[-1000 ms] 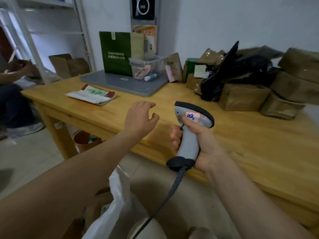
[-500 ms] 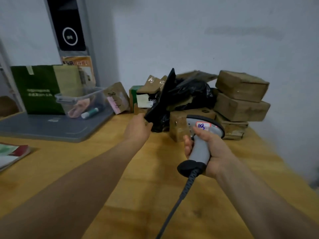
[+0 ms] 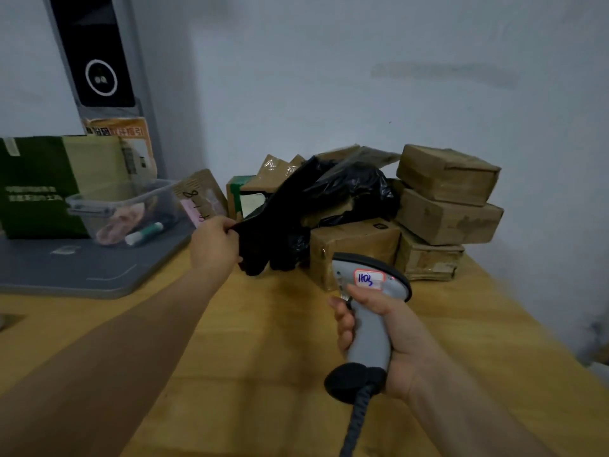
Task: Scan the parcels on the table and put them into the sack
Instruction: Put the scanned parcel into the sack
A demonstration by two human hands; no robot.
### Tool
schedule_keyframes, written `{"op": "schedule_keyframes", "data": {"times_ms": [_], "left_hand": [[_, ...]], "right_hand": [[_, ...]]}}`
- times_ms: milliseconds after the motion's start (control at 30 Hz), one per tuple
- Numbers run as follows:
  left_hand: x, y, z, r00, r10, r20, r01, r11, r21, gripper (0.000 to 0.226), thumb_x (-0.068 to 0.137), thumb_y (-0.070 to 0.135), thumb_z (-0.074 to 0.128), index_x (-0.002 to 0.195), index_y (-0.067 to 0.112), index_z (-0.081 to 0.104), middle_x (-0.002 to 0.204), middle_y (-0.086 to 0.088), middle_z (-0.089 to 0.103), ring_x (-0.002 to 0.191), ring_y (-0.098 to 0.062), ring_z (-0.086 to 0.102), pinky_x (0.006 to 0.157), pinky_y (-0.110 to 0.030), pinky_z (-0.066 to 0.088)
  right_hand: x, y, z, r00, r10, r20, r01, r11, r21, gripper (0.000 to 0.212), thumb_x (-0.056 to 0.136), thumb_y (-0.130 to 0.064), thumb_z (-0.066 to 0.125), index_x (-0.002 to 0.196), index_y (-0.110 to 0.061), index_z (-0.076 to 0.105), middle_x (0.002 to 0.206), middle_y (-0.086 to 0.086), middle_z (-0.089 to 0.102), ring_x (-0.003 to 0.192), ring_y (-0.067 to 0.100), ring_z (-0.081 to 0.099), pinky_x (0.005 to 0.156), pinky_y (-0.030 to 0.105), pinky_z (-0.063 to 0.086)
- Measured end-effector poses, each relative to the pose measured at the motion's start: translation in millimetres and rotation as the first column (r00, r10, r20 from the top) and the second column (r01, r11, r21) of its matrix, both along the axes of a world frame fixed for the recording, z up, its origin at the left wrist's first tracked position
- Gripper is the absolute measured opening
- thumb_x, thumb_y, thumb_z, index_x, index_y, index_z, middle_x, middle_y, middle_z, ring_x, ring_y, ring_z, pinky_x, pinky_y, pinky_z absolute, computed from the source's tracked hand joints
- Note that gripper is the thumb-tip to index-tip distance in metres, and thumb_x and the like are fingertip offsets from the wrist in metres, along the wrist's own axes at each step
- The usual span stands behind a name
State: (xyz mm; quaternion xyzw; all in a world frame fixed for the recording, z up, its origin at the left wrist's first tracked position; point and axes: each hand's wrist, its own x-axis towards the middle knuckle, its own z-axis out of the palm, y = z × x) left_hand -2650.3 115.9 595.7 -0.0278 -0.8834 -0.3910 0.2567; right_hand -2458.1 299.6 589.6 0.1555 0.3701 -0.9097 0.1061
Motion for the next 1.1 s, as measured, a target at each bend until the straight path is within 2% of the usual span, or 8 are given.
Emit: {"op": "schedule_keyframes", "data": {"times_ms": [100, 200, 367, 467, 633, 767, 933, 1100], "left_hand": [[34, -47, 16, 0.997, 0.031, -0.064, -0.025, 0.996, 0.09, 0.021, 0.093, 0.006, 0.054, 0.11, 0.009, 0.067, 0.106, -0.004, 0.068, 0.07, -0.013, 0.062, 0.068, -0.027, 0.051], [91, -84, 22, 0.989, 0.026, -0.148, -0.033, 0.998, -0.044, 0.012, 0.088, 0.007, 0.061, 0.095, 0.012, 0.07, 0.093, 0.007, 0.06, 0.088, -0.007, 0.049, 0.079, -0.021, 0.037], [192, -123, -28, 0.947, -0.308, 0.091, 0.317, 0.85, -0.421, 0.014, 0.076, 0.01, 0.074, 0.079, 0.023, 0.073, 0.085, 0.013, 0.061, 0.084, -0.003, 0.056, 0.076, -0.022, 0.049], [239, -138, -53, 0.868, -0.439, 0.231, 0.495, 0.745, -0.447, 0.02, 0.068, 0.036, 0.059, 0.075, 0.027, 0.075, 0.083, 0.015, 0.067, 0.083, -0.001, 0.06, 0.07, -0.024, 0.051], [270, -142, -55, 0.92, -0.375, 0.116, 0.392, 0.872, -0.294, 0.05, 0.073, 0.046, 0.036, 0.091, 0.023, 0.077, 0.088, 0.016, 0.066, 0.085, -0.003, 0.056, 0.072, -0.018, 0.044], [250, -140, -61, 0.975, -0.182, 0.124, 0.206, 0.953, -0.223, 0.043, 0.087, 0.034, 0.049, 0.12, 0.014, 0.068, 0.124, -0.001, 0.062, 0.116, -0.017, 0.051, 0.092, -0.025, 0.04], [237, -132, -68, 0.902, -0.069, 0.427, 0.262, 0.872, -0.413, 0.077, 0.081, 0.06, 0.063, 0.147, 0.028, 0.038, 0.155, 0.002, 0.029, 0.141, -0.019, 0.028, 0.113, -0.039, 0.03], [221, -159, -52, 0.843, -0.096, 0.529, 0.427, 0.718, -0.55, 0.058, 0.093, 0.008, 0.054, 0.142, 0.035, 0.042, 0.158, 0.003, 0.025, 0.142, -0.019, 0.028, 0.114, -0.03, 0.026]], "right_hand": [[23, -10, 2, 0.999, 0.051, -0.008, -0.051, 0.998, 0.047, 0.034, 0.07, -0.017, 0.068, 0.097, 0.002, 0.062, 0.059, 0.005, 0.059, 0.039, 0.011, 0.052, 0.037, 0.019, 0.045], [51, -21, 5, 0.993, 0.113, -0.013, -0.111, 0.988, 0.106, 0.03, 0.07, -0.017, 0.067, 0.092, 0.004, 0.064, 0.059, 0.006, 0.057, 0.039, 0.012, 0.051, 0.037, 0.019, 0.045], [91, -37, 7, 0.98, 0.197, 0.011, -0.193, 0.948, 0.253, 0.032, 0.069, -0.018, 0.067, 0.093, 0.003, 0.066, 0.059, 0.008, 0.059, 0.04, 0.014, 0.054, 0.039, 0.02, 0.047], [106, -47, 5, 0.973, 0.226, 0.036, -0.226, 0.92, 0.32, 0.032, 0.069, -0.019, 0.066, 0.093, 0.002, 0.064, 0.059, 0.009, 0.06, 0.042, 0.015, 0.055, 0.039, 0.022, 0.048], [121, -62, 1, 0.96, 0.266, 0.081, -0.274, 0.85, 0.45, 0.03, 0.077, -0.02, 0.066, 0.098, 0.0, 0.06, 0.059, 0.011, 0.062, 0.043, 0.016, 0.056, 0.039, 0.023, 0.048], [126, -70, 6, 0.955, 0.286, 0.084, -0.279, 0.759, 0.588, 0.029, 0.085, -0.019, 0.066, 0.104, 0.002, 0.059, 0.061, 0.013, 0.063, 0.043, 0.017, 0.057, 0.039, 0.023, 0.047], [125, -76, 18, 0.949, 0.311, 0.056, -0.252, 0.638, 0.728, 0.026, 0.085, -0.014, 0.068, 0.103, 0.0, 0.056, 0.06, 0.015, 0.063, 0.042, 0.018, 0.055, 0.039, 0.022, 0.045], [118, -75, 28, 0.935, 0.352, 0.051, -0.235, 0.504, 0.831, 0.025, 0.081, -0.012, 0.072, 0.097, 0.004, 0.06, 0.059, 0.014, 0.064, 0.041, 0.018, 0.055, 0.038, 0.022, 0.044]]}}
